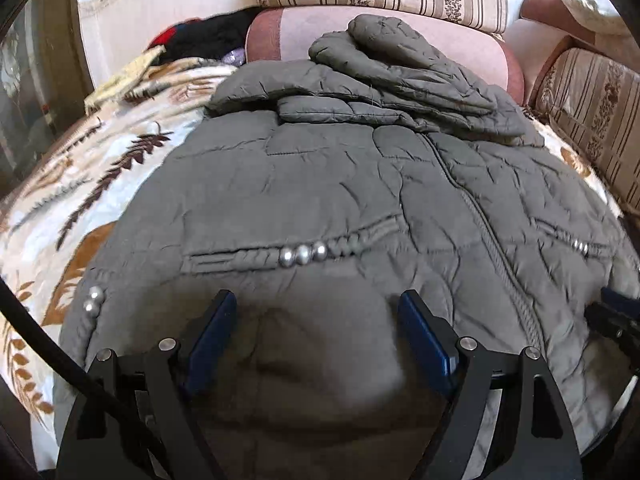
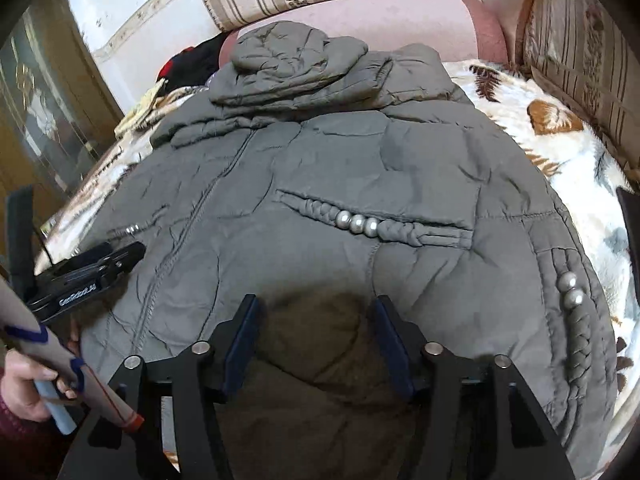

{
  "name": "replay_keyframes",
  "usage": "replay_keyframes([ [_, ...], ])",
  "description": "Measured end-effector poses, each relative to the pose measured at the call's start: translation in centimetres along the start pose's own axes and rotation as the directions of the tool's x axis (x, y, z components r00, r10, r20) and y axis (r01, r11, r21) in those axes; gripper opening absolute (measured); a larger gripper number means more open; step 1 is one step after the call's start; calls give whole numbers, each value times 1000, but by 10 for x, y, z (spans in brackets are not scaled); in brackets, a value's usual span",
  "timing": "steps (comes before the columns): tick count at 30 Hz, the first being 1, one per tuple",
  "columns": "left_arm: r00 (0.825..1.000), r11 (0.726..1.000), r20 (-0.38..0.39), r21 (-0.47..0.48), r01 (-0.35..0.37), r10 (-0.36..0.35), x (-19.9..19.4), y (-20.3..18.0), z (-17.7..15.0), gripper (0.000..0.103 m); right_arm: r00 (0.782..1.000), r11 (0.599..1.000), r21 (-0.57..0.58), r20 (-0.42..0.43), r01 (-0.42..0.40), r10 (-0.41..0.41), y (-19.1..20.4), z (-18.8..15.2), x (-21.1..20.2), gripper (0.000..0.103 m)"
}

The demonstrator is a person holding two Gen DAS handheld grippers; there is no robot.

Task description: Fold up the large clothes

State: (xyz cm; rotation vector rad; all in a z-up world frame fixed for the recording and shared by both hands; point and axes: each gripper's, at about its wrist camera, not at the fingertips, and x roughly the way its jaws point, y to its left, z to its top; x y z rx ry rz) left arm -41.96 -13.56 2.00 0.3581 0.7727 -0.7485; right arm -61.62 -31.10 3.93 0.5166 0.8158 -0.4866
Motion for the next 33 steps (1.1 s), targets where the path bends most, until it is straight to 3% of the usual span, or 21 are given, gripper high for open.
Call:
replay_keyframes([
  [12, 996, 996, 41, 34, -77, 75, -19, -10, -26, 82, 1000, 997, -72, 2, -2, 2, 5, -13, -15, 65],
  [19, 995, 995, 40, 38, -94, 93, -30, -14, -31, 82, 998, 996, -83, 54, -12, 16, 4, -15, -32, 65],
  [33, 997, 998, 58, 27, -59, 57, -38, -8, -42, 83, 1000, 995, -96, 6, -1, 2, 8, -23, -22, 66],
])
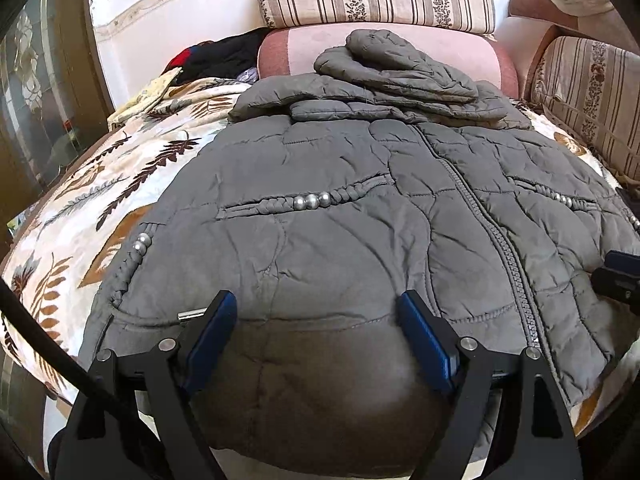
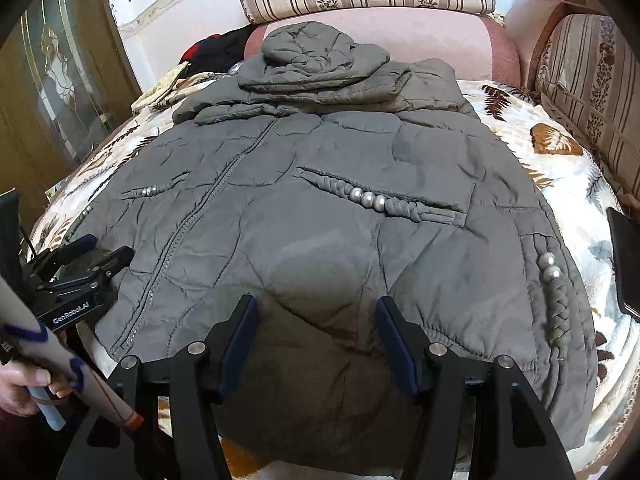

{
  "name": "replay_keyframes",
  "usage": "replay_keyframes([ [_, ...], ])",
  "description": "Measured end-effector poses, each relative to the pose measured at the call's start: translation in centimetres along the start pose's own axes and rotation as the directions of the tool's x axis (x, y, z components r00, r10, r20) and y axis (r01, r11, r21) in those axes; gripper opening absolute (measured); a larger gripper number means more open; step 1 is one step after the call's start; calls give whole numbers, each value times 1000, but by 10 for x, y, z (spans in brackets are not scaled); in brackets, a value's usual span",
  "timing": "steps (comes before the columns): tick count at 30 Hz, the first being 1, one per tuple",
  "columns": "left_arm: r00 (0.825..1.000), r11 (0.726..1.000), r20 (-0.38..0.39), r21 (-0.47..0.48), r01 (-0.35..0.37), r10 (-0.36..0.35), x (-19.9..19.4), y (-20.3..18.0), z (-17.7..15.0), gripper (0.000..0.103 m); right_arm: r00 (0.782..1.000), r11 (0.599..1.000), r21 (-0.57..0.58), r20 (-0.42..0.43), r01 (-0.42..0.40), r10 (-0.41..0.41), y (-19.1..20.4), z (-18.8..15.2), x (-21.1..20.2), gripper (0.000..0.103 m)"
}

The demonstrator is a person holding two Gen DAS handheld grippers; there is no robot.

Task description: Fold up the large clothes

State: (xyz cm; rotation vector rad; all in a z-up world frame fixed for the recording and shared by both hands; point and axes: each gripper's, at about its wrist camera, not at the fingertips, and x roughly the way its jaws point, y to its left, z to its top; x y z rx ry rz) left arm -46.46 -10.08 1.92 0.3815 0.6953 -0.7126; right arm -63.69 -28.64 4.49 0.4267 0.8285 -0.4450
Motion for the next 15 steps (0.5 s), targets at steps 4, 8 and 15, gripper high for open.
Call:
replay_keyframes([
  [4, 1000, 1000, 2, 3, 9, -9, -4, 1, 3, 82, 1000, 1000, 9, 8, 0, 0, 1, 0, -1, 66],
  [8, 999, 1000, 38, -14, 25, -25, -18, 7, 8, 82, 998, 999, 36, 53, -25, 23, -1, -3, -13, 66],
  [15, 997, 989, 78, -144, 31, -20, -33, 54, 18, 82, 987, 997, 83, 159, -3, -11, -15, -7, -37, 66],
])
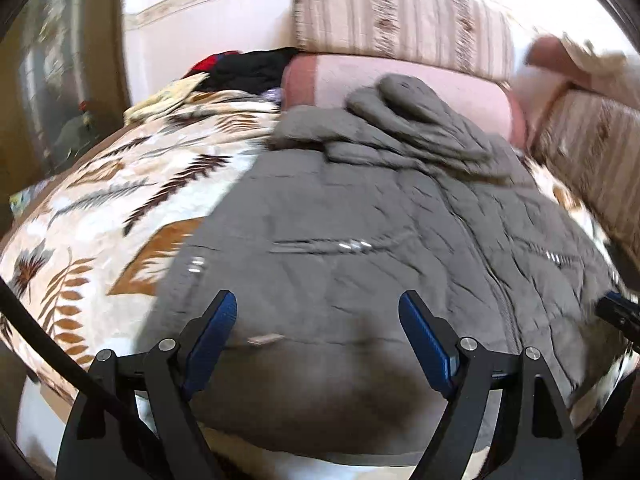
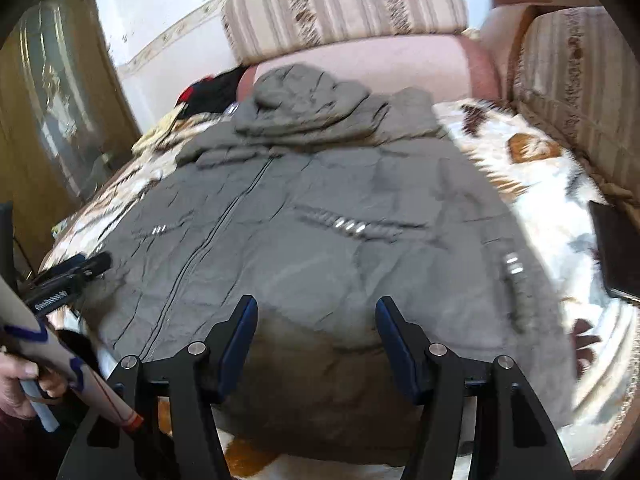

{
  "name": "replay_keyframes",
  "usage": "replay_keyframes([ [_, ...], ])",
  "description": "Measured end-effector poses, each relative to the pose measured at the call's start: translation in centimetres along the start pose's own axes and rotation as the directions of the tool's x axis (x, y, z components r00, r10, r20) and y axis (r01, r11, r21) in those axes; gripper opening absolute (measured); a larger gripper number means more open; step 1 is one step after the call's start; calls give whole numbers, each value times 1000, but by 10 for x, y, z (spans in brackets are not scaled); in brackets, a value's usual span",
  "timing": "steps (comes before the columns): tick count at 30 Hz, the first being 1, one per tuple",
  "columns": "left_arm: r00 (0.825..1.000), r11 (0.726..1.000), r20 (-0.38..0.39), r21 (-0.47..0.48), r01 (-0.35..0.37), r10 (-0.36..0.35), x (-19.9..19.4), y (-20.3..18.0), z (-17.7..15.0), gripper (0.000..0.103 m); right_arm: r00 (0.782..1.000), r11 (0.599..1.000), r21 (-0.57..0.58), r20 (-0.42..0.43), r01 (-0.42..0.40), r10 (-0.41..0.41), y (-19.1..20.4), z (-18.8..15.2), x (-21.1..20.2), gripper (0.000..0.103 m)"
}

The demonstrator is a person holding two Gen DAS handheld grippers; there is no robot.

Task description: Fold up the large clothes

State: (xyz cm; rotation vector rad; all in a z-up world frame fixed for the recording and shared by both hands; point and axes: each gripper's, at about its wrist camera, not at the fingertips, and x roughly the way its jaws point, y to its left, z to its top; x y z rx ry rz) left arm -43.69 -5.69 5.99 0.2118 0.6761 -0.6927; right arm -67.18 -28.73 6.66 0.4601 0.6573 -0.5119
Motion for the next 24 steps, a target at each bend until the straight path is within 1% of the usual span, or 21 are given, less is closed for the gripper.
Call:
replay_keyframes([
  [1, 1000, 1000, 3, -26, -11, 11, 0, 10, 2, 82, 1000, 1000, 9, 17, 8, -9, -4, 2, -4, 66],
  [3, 1000, 995, 6, -91, -25, 26, 1, 34, 7, 82, 996, 999, 49, 82, 18, -22, -19, 7, -20, 66],
  [5, 1000, 985, -14, -171, -25, 23, 5, 59, 10, 82, 990, 995, 88, 132, 36, -47, -34, 7, -35, 66],
  [6, 1000, 979, -23, -202, -24, 20, 8, 68, 11, 82, 988, 993, 105, 142, 46, -61, -41, 7, -40, 66],
  [7, 999, 971, -34, -238, -29, 22, 10, 78, 11, 82, 986, 989, 138, 145, 60, -80, -54, 4, -45, 66],
  [8, 999, 957, -49, -287, -36, 23, 14, 90, 9, 82, 986, 983, 177, 142, 57, -83, -64, 1, -48, 66],
  [10, 998, 937, -69, -350, -19, -5, 20, 102, 6, 82, 990, 963, 267, 128, 22, -58, -83, -4, -48, 66],
  [12, 996, 919, -93, -393, -24, -14, 25, 109, 2, 82, 991, 947, 319, 118, 24, -66, -97, -9, -48, 66],
  [13, 995, 917, -99, -398, -25, -16, 26, 109, 1, 82, 991, 944, 330, 117, 27, -70, -99, -10, -48, 66],
  [16, 994, 934, -109, -353, -45, 7, 28, 99, 1, 82, 991, 946, 323, 117, 31, -72, -99, -11, -49, 66],
  [18, 994, 952, -101, -301, -59, 30, 26, 88, 1, 82, 990, 954, 299, 121, 35, -75, -93, -10, -48, 66],
  [21, 995, 979, -72, -186, -81, 68, 22, 63, 1, 82, 991, 971, 237, 114, 43, -72, -76, -8, -41, 66],
  [24, 995, 993, -49, -75, -88, 85, 20, 39, -1, 82, 996, 988, 148, 80, 35, -48, -52, -10, -28, 66],
])
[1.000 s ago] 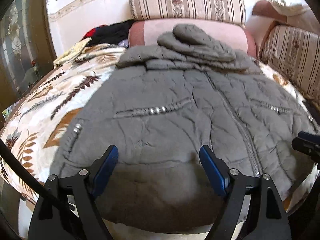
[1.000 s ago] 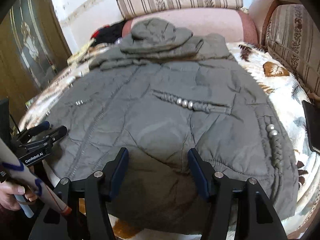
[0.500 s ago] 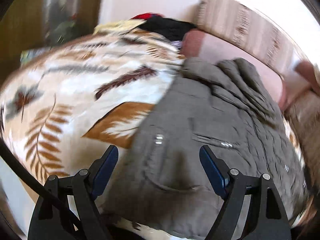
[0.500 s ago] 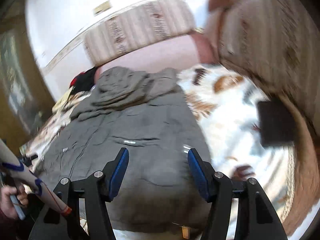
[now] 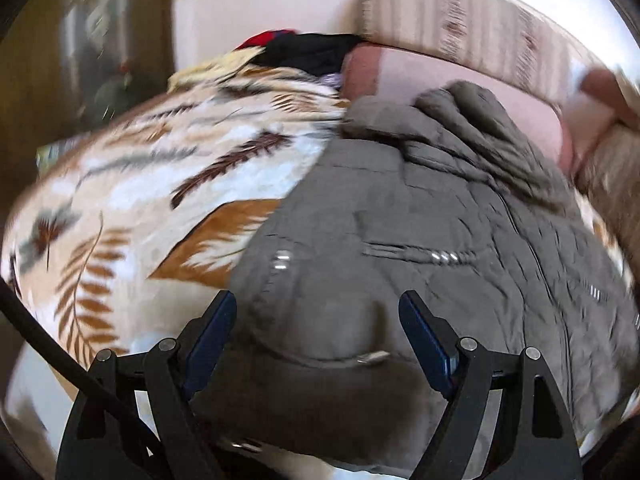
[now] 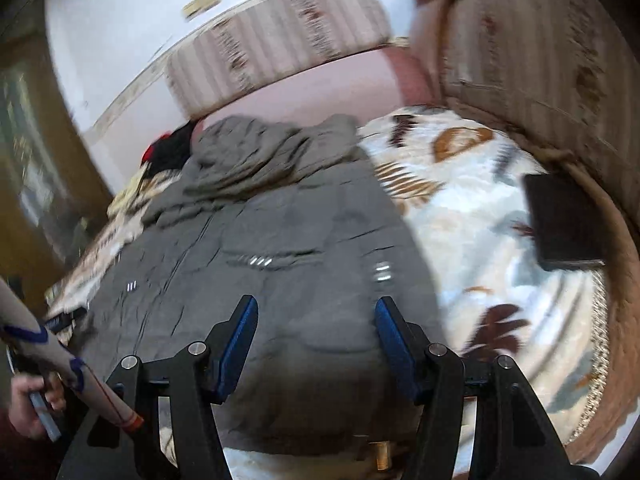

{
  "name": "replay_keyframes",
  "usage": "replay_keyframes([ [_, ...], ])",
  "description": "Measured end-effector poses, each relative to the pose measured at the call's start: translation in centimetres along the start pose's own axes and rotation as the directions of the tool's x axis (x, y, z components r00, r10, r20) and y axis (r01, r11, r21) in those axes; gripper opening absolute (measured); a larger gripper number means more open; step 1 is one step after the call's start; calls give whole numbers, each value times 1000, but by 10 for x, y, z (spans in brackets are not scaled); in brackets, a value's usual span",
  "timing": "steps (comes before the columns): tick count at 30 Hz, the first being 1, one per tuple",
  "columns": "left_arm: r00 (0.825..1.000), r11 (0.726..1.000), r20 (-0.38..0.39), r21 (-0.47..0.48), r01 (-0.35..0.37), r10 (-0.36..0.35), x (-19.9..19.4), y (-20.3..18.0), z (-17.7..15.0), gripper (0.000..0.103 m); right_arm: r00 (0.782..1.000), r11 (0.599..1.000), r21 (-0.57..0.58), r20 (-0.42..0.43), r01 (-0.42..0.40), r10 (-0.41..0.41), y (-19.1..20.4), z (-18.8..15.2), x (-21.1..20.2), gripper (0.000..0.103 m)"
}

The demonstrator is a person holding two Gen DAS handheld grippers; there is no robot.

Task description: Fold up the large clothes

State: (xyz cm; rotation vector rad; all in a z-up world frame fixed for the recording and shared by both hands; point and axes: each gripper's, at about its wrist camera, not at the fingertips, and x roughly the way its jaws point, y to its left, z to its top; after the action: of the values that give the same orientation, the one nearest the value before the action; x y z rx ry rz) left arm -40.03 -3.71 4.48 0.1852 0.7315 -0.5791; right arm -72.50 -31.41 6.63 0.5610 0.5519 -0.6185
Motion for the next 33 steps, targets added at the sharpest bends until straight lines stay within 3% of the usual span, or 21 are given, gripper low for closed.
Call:
replay_keyframes([
  [6, 1000, 986, 9, 165, -23, 21, 2, -32, -7, 82, 998, 996, -93, -67, 8, -15, 21, -12, 18, 66],
  [12, 999, 967, 11, 252, -34, 32, 5, -49, -12, 82, 996, 996, -90, -90, 19, -27, 20, -15, 24, 66],
  [33, 999, 963, 8, 266, -39, 39, 7, -53, -15, 82, 992, 990, -131, -109, 44, -58, 28, -18, 31, 70],
])
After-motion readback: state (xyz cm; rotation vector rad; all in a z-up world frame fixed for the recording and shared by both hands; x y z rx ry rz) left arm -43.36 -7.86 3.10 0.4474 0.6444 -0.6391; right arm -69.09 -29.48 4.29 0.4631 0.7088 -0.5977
